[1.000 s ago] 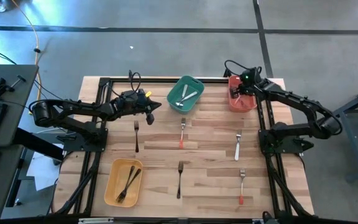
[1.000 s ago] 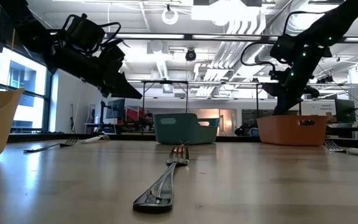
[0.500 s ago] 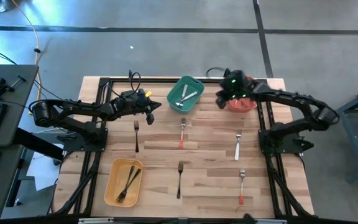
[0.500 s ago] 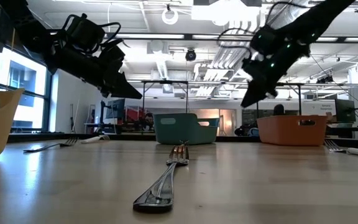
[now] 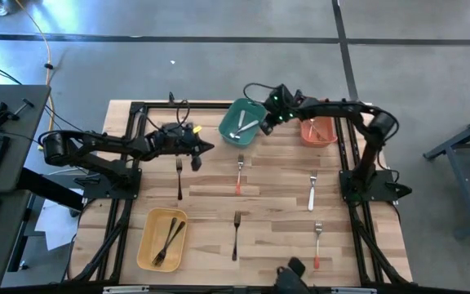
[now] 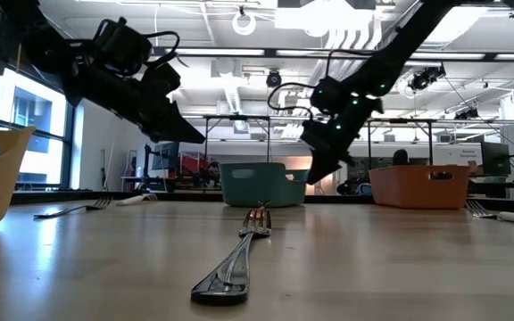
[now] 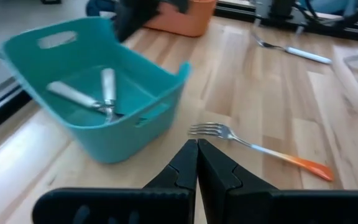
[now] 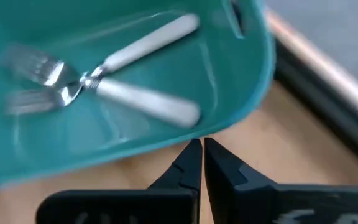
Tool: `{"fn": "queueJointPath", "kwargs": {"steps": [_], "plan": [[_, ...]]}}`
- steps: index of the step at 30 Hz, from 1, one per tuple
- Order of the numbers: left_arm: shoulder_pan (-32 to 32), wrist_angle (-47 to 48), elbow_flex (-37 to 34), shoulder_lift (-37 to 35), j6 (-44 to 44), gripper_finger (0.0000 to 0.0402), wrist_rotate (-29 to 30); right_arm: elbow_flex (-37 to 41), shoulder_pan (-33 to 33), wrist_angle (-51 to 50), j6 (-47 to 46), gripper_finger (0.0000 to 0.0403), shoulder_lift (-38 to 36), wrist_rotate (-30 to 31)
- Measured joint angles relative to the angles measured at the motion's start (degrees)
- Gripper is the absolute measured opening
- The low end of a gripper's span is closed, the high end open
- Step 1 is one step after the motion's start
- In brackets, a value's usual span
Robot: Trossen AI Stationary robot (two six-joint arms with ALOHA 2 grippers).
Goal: Sort silverware by color (type)
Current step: Adjust the green bin, then put the white fork into the green bin
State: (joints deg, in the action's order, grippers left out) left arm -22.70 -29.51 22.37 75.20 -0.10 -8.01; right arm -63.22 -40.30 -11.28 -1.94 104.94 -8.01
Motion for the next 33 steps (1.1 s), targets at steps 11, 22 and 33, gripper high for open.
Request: {"fn": "queueJointPath", "kwargs": {"steps": [11,22,33], "plan": [[1.7,0.5,0.0,0.0,-0.1,0.0000,3.2,-12.5,-1.2,-1.6,6.9,0.0000,2.4,3.5],[0.5,8.5,2.0,-0.9,6.9,0.0000,12.8,-9.5,-0.1,-6.5,13.2,0.0000,0.3,0.4],[-0.6,44.4,10.6,-6.3,20.5,0.0037,27.7,13.6,-0.3,9.0,9.8,0.0000,-20.9,-2.4]]}}
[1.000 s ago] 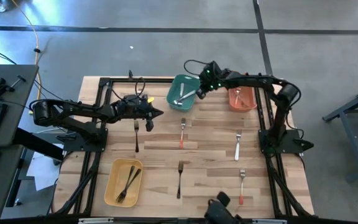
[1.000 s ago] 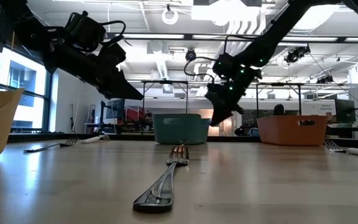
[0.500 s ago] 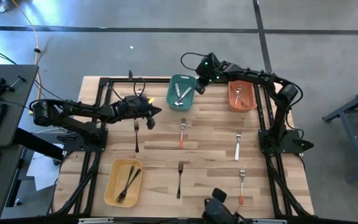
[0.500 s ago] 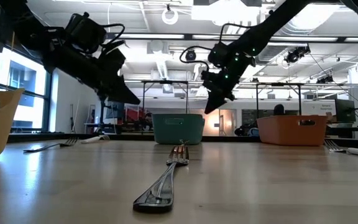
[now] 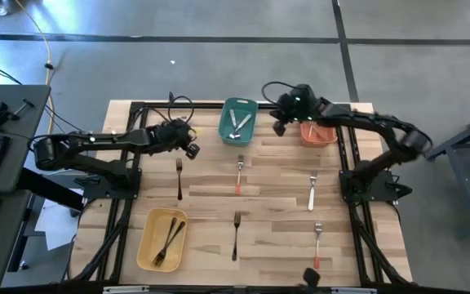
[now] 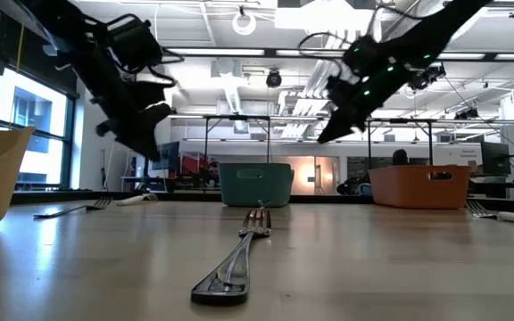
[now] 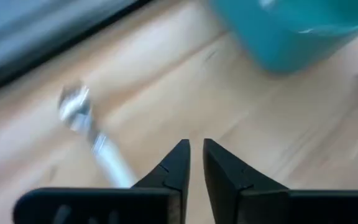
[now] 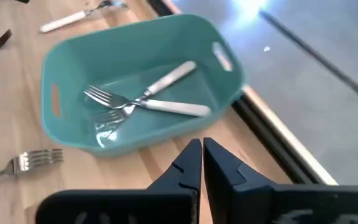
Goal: Sort silverware by color (type)
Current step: Put the white fork into the green bin
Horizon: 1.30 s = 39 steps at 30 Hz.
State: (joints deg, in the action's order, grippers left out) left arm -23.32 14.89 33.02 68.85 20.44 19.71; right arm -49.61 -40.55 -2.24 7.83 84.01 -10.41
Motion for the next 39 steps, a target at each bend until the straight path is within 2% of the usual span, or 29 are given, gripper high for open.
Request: {"fn": "queueJointPath", "kwargs": {"steps": [3,10,15,23,27,31,36,39], "plan": [[-1.5,7.0,0.9,0.2,6.4,0.0060,0.2,4.0,0.2,0.8,-0.2,0.0000,-6.2,0.5],[-8.4,6.1,-1.2,3.0,8.6,0.0122,-0.5,7.7,0.9,1.9,0.5,0.0000,-16.6,0.3],[-13.3,3.7,-1.4,7.0,10.4,0.0144,-3.0,7.7,1.7,1.5,2.4,0.0000,-19.6,0.3],[-16.2,-6.9,-1.4,13.9,9.3,0.0147,-5.5,7.8,4.1,0.8,3.9,0.0000,-19.9,0.5],[-17.5,-7.8,-1.2,17.7,8.0,0.0138,-5.4,7.8,5.5,0.2,5.1,0.0000,-19.9,0.6],[-18.0,-8.3,-1.0,20.3,5.3,0.0103,-5.0,7.8,6.7,-0.4,6.2,0.0000,-19.9,1.3],[-17.2,-9.8,-1.2,18.8,2.8,0.0036,-4.1,7.8,7.6,-2.1,6.6,0.0000,-19.9,1.3],[-17.3,-9.2,-1.6,16.4,2.9,0.0035,-4.4,7.8,7.6,-3.5,6.6,0.0000,-19.9,1.3]]}}
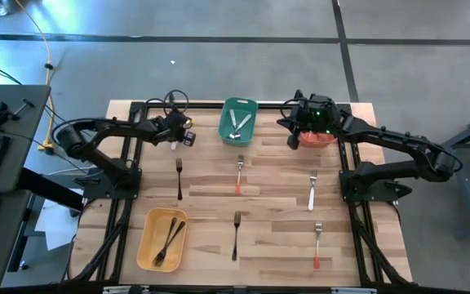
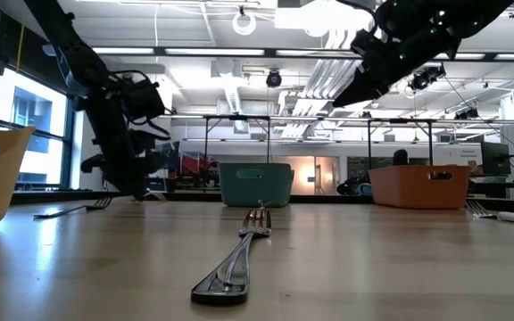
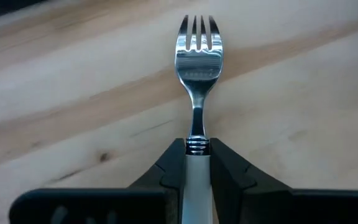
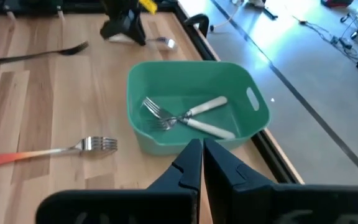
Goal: Sort silverware by color (type)
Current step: Put the white fork into the green bin
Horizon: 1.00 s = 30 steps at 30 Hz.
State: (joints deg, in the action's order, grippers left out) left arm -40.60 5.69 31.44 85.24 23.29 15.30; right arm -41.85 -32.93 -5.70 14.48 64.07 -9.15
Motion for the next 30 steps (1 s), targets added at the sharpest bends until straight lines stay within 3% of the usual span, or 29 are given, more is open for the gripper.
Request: {"fn": "queueJointPath", "kwargs": {"steps": [7,14,23,30], "plan": [[1.7,-1.1,0.7,-8.8,1.7,0.0035,-1.8,0.0,0.0,-2.3,0.2,0.0000,0.0,0.0],[8.5,-6.5,9.6,-12.2,6.5,0.0035,-4.9,0.0,0.0,-1.9,0.2,0.0000,0.0,0.0],[12.1,-9.1,27.1,1.8,3.0,0.0035,-9.7,0.0,0.0,-1.8,-0.5,0.0000,0.0,0.0],[11.8,-8.7,34.6,16.8,3.1,0.0035,-13.8,2.4,0.0,0.8,0.1,0.0000,0.0,0.0]]}}
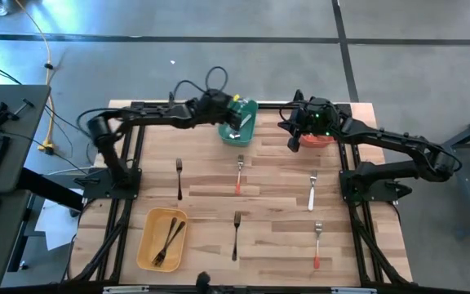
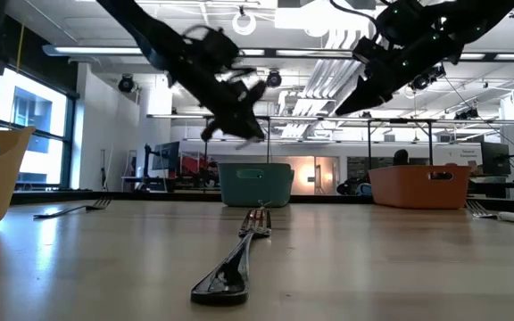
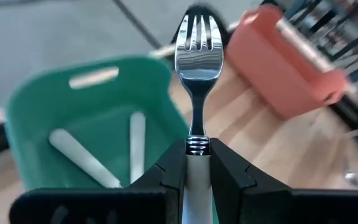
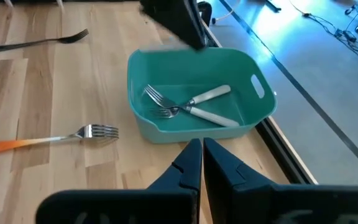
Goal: Sort silverware by color (type)
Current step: Put the white fork into the green bin, then put the orange fork into the orange bin
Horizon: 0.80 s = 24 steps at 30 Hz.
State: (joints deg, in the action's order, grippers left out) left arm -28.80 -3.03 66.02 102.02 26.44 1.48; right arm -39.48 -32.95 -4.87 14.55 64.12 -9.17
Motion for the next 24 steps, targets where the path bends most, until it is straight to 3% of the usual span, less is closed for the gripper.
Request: {"fn": "queueJointPath", "kwargs": {"steps": [8,17,24], "plan": [[-0.9,0.3,2.9,8.4,1.9,0.0037,-1.5,0.1,0.0,-0.1,-0.1,0.0000,0.0,0.0],[-2.0,2.4,2.8,7.6,-1.8,0.0114,-2.5,0.1,0.0,0.0,-0.6,0.0000,0.0,0.0],[1.7,-2.1,-1.5,3.5,-7.6,0.0078,3.9,0.1,0.0,-1.6,-1.6,0.0000,-0.9,6.7]]}}
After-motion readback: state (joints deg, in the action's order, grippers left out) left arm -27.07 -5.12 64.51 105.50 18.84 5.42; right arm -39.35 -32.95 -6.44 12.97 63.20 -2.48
